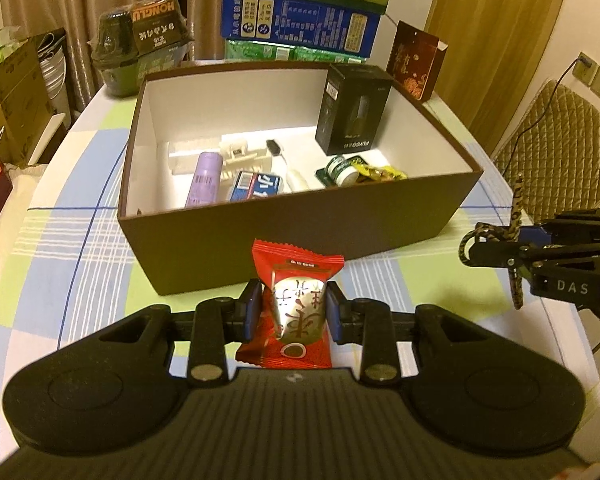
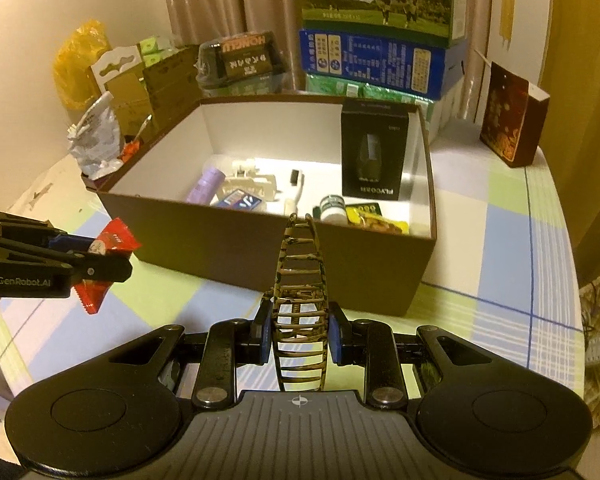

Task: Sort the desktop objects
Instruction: 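Lift and carry the red packet and gold spiral over the brown box with both tools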

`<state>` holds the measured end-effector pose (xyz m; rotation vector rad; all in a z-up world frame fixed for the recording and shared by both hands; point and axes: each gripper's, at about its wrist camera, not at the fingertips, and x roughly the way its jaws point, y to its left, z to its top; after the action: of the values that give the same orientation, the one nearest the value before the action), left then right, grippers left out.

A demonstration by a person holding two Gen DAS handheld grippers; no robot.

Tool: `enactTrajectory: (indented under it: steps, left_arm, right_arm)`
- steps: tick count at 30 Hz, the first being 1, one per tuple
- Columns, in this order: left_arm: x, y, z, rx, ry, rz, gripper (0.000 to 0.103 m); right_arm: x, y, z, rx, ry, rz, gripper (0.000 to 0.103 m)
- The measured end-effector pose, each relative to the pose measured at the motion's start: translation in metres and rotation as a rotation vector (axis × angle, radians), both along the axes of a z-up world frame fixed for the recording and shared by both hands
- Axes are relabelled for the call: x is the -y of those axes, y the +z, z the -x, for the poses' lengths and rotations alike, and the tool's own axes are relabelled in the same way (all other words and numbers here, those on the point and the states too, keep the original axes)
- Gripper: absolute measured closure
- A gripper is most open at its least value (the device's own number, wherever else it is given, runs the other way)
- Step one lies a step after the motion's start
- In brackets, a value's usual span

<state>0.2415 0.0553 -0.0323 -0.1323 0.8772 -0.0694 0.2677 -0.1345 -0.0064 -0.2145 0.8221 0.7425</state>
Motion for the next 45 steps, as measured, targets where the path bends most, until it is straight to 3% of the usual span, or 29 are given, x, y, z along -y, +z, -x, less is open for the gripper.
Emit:
enactTrajectory:
  steps: [24, 45]
  left_arm:
    - [-0.010, 0.035, -0.037, 0.095, -0.018, -0.017, 0.080]
    - [-0.024, 0.045, -0.077, 0.136, -0.028, -0.012, 0.080]
  right_arm:
    - [-0.039, 0.037, -0.040, 0.061, 0.040, -0.097, 0.079]
    - [-0.055, 0.045, -0.082, 0.093, 0.049, -0.100, 0.079]
